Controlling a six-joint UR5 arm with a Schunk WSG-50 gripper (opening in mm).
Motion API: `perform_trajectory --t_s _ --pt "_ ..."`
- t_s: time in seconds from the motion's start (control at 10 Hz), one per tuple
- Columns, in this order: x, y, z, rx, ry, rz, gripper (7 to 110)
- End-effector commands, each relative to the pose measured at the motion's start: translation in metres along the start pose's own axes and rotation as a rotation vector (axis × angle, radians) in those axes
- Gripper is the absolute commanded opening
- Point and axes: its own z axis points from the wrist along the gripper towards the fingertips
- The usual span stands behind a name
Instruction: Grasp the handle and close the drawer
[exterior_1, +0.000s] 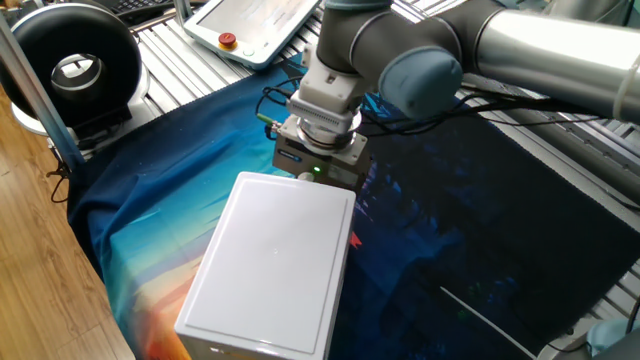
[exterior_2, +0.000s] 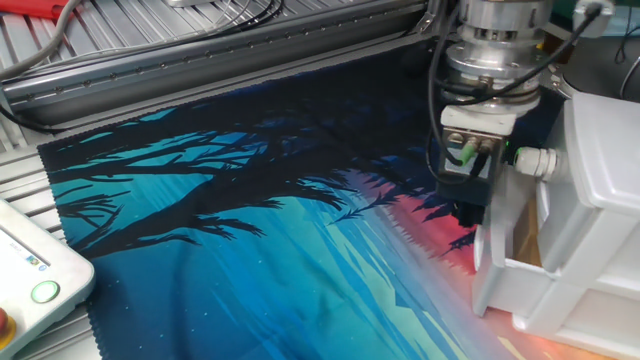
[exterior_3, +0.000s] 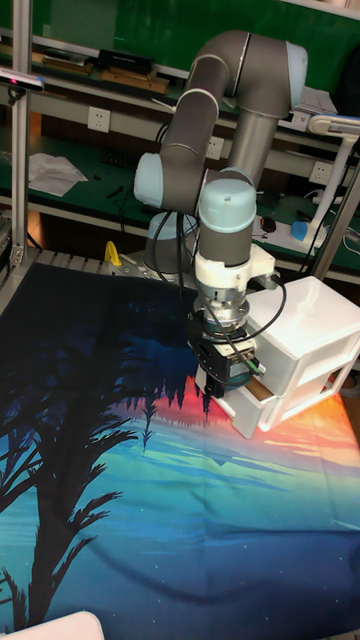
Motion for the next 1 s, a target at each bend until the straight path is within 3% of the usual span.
perform_trajectory --t_s 0.0,0.2,0.5,0.9 --pt "-0.005 -0.001 -0.008 -0.041 -0.011 0.022 7" --pt "-0.017 -0.013 -0.011 -0.039 -0.019 0.048 7" --pt "-0.022 -0.011 -0.005 -0.025 -0.077 0.042 7" --pt "-0.016 -0.013 -0.002 -0.005 -0.068 0.006 7"
